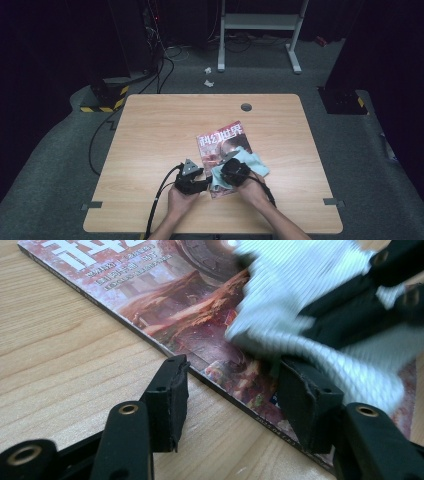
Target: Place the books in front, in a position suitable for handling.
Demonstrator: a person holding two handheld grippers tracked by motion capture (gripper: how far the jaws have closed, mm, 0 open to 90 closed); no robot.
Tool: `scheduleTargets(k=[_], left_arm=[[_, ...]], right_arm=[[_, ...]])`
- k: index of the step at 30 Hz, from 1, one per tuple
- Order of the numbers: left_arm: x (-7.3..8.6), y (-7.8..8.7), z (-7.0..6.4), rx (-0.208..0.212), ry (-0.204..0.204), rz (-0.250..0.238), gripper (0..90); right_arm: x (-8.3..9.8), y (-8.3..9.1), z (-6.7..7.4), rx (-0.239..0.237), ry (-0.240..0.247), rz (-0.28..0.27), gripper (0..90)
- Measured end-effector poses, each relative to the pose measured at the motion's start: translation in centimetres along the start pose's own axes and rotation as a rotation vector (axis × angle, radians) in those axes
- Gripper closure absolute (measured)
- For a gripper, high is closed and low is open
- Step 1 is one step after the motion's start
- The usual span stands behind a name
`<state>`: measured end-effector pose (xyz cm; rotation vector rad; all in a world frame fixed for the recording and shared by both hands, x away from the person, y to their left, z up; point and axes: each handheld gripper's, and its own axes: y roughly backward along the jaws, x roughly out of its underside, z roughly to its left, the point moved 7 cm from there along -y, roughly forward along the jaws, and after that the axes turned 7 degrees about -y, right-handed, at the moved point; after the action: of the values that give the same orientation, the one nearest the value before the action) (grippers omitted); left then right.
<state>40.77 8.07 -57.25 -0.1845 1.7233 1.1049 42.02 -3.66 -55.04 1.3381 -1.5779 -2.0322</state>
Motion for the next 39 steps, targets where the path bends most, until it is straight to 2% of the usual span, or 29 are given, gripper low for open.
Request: scheduleTargets(k=[3, 5, 6, 8, 14, 16, 17, 19, 21, 23, 26, 32, 35, 39], left_arm=[[0.0, 0.0, 0.0, -0.004, 0.004, -0.004, 46.9], [0.0, 0.0, -0.1, -0.005, 0.001, -0.004, 46.9], [0.0, 0.0, -0.1, -0.005, 0.001, -0.005, 46.9], [0.0, -0.1, 0.0, -0.006, -0.003, -0.005, 46.9], [-0.1, -0.1, -0.1, -0.005, -0.003, -0.009, 47.0], [-0.1, -0.2, -0.1, -0.003, -0.003, -0.010, 47.2], [-0.1, -0.2, -0.1, -0.002, -0.004, -0.010, 47.3], [-0.1, -0.1, -0.1, -0.002, -0.006, -0.010, 48.5], [-0.1, -0.2, -0.3, 0.002, 0.001, -0.013, 49.5], [-0.1, -0.1, -0.3, 0.006, -0.004, -0.010, 50.4], [-0.1, -0.1, -0.4, 0.009, -0.017, -0.006, 52.1], [-0.1, -0.1, -0.7, 0.015, 0.001, -0.001, 54.5], [-0.1, 0.0, -0.9, 0.016, -0.005, 0.008, 54.5], [0.1, 0.3, -1.9, 0.026, -0.013, 0.017, 54.2]], right_arm=[[-0.6, -0.4, 0.8, -0.009, 0.018, -0.002, 83.0], [-0.4, -0.3, 0.3, -0.060, -0.020, -0.008, 82.9], [-0.3, -0.3, -0.2, -0.069, -0.042, -0.008, 82.8], [0.3, 0.1, -1.8, -0.001, -0.040, -0.007, 82.8], [3.9, 2.4, -8.9, 0.119, -0.220, -0.012, 82.9], [5.0, 3.1, -10.4, 0.137, -0.263, -0.014, 82.8], [5.2, 3.2, -10.8, 0.137, -0.281, -0.019, 82.8], [5.4, 3.2, -10.8, 0.145, -0.281, -0.028, 82.9], [5.3, 3.1, -10.3, 0.172, -0.257, -0.030, 83.1], [5.1, 3.0, -9.9, 0.176, -0.234, -0.033, 83.2], [5.3, 3.0, -9.5, 0.163, -0.215, -0.036, 83.3], [5.8, 3.3, -9.2, 0.112, -0.245, -0.055, 83.4], [6.1, 3.4, -8.9, 0.110, -0.231, -0.054, 83.4], [6.7, 3.9, -8.5, 0.114, -0.217, -0.043, 83.4]])
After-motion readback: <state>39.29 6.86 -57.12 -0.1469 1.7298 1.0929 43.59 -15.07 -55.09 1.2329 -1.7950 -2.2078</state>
